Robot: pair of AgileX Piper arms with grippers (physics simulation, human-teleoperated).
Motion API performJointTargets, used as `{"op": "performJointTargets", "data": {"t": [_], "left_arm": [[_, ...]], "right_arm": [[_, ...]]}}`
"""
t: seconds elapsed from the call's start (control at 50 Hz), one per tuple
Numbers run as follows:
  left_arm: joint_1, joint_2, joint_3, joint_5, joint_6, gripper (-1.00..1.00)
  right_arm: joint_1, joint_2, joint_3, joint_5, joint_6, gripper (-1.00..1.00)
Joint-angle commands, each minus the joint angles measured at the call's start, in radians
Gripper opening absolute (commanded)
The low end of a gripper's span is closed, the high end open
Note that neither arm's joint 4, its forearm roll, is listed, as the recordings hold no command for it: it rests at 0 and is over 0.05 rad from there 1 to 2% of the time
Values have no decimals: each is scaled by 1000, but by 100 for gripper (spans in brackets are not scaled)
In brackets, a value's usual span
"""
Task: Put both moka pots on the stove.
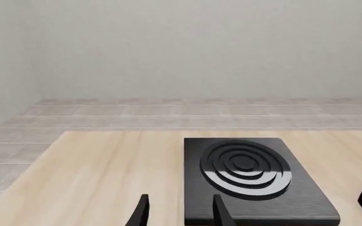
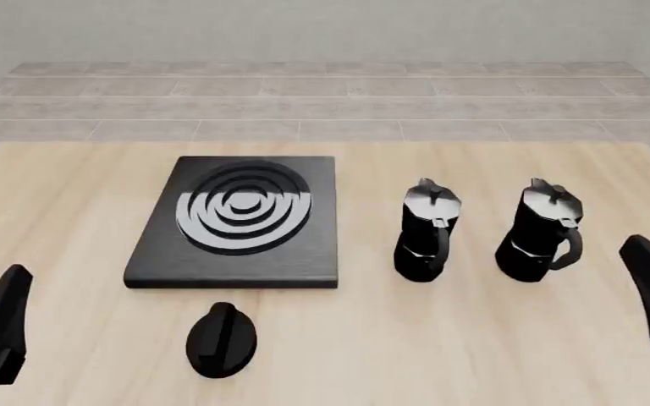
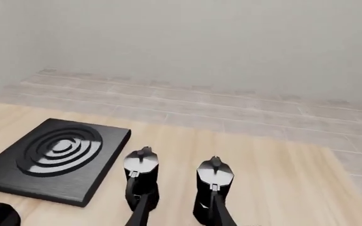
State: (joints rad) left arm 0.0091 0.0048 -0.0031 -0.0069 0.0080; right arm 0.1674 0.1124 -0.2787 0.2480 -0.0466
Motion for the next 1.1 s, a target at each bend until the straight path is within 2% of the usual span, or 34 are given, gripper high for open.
{"op": "performJointTargets", "data": {"t": [0.02, 0.16, 0.3, 0.34, 0.58, 0.92, 1.1], "left_arm": [[3, -1, 1, -1, 3, 100], [7, -1, 0, -2, 0, 100], [7, 0, 1, -3, -1, 100], [9, -1, 0, -5, -3, 100], [12, -2, 0, -7, -3, 100], [15, -3, -2, -6, -3, 100], [18, -3, -1, -9, -7, 100]], "right_arm": [[71, 156, -123, 84, -7, 100], [85, 247, -182, 118, -2, 100], [95, 395, -252, 139, 66, 100], [96, 428, -267, 138, 61, 100], [127, 593, -355, 160, 110, 100], [154, 770, -428, 115, 122, 100], [163, 852, -436, 78, 156, 100]]}}
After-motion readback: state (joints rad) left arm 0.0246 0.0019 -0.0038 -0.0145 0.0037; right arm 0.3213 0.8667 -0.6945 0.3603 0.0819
